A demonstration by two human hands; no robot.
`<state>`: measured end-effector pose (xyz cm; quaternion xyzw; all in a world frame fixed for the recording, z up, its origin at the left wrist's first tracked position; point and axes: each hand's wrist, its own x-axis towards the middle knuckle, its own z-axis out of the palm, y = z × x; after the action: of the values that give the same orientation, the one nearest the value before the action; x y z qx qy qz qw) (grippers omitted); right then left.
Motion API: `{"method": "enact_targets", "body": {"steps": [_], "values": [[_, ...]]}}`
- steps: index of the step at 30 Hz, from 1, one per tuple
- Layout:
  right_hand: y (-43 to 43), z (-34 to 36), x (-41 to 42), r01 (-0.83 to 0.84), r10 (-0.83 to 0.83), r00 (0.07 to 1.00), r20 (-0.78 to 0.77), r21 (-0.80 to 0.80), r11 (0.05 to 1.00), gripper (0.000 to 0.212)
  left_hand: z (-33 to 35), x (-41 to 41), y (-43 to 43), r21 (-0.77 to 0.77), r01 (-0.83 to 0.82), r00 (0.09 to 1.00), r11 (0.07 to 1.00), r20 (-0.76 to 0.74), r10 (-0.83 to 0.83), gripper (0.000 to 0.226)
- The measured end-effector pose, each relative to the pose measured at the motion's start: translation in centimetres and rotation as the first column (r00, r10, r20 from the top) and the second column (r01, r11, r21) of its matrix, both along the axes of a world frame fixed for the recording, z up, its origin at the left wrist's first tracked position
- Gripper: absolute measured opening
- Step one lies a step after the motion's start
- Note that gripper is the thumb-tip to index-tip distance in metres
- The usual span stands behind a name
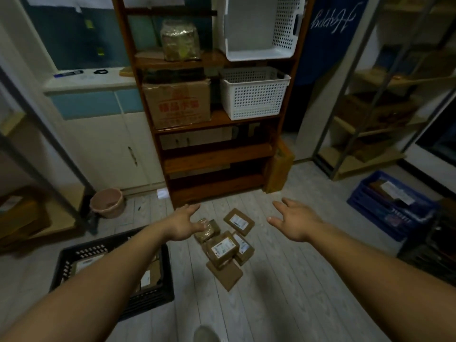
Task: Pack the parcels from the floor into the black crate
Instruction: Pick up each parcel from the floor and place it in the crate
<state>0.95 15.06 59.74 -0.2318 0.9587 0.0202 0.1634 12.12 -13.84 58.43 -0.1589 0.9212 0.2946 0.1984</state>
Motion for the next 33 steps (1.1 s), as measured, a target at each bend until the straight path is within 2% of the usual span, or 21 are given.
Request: {"method": "enact_targets", "body": {"steps": [4, 10, 15, 19, 23, 27, 33], "values": [[-1.9, -3.6, -4.5, 0.02, -0.021, 0.996, 0.086, 0.011, 1.0, 0.073, -4.0, -4.4, -2.5, 0.055, -0.065, 0.997, 0.996, 0.055, 0.062, 0.084], [-4.3, -8.1, -12.1, 0.026, -0.036, 0.979, 0.202, 0.052, 0.998, 0.073, -10.0, -11.1, -5.0, 0.0, -0.15, 0.978, 0.989, 0.147, 0.148, 0.084], [-6.7, -12.6, -17.4, 0.025, -0.008, 0.931, 0.365, -0.04, 0.999, 0.07, -14.2, -12.8, -5.9, -0.005, -0.236, 0.937, 0.972, 0.265, 0.229, 0.083], [-11.1, -18.1, -21.2, -0.041, 0.097, 0.863, 0.496, -0.123, 0.992, 0.053, -19.0, -14.0, -5.5, -0.013, -0.316, 0.891, 0.949, 0.339, 0.301, 0.081], [-14.6, -25.5, -23.9, -0.125, 0.204, 0.784, 0.586, -0.173, 0.977, 0.055, -25.3, -15.9, -4.0, 0.038, -0.466, 0.818, 0.884, 0.4, 0.413, 0.082], [-16.1, -35.4, -27.2, -0.179, 0.27, 0.74, 0.617, -0.206, 0.962, 0.053, -34.6, -19.1, -2.8, 0.055, -0.579, 0.748, 0.813, 0.431, 0.504, 0.081], [-16.5, -50.7, -29.6, -0.031, 0.137, 0.681, 0.72, -0.159, 0.987, 0.055, -48.8, -22.7, -2.0, 0.103, -0.729, 0.65, 0.676, 0.412, 0.638, 0.083]]}}
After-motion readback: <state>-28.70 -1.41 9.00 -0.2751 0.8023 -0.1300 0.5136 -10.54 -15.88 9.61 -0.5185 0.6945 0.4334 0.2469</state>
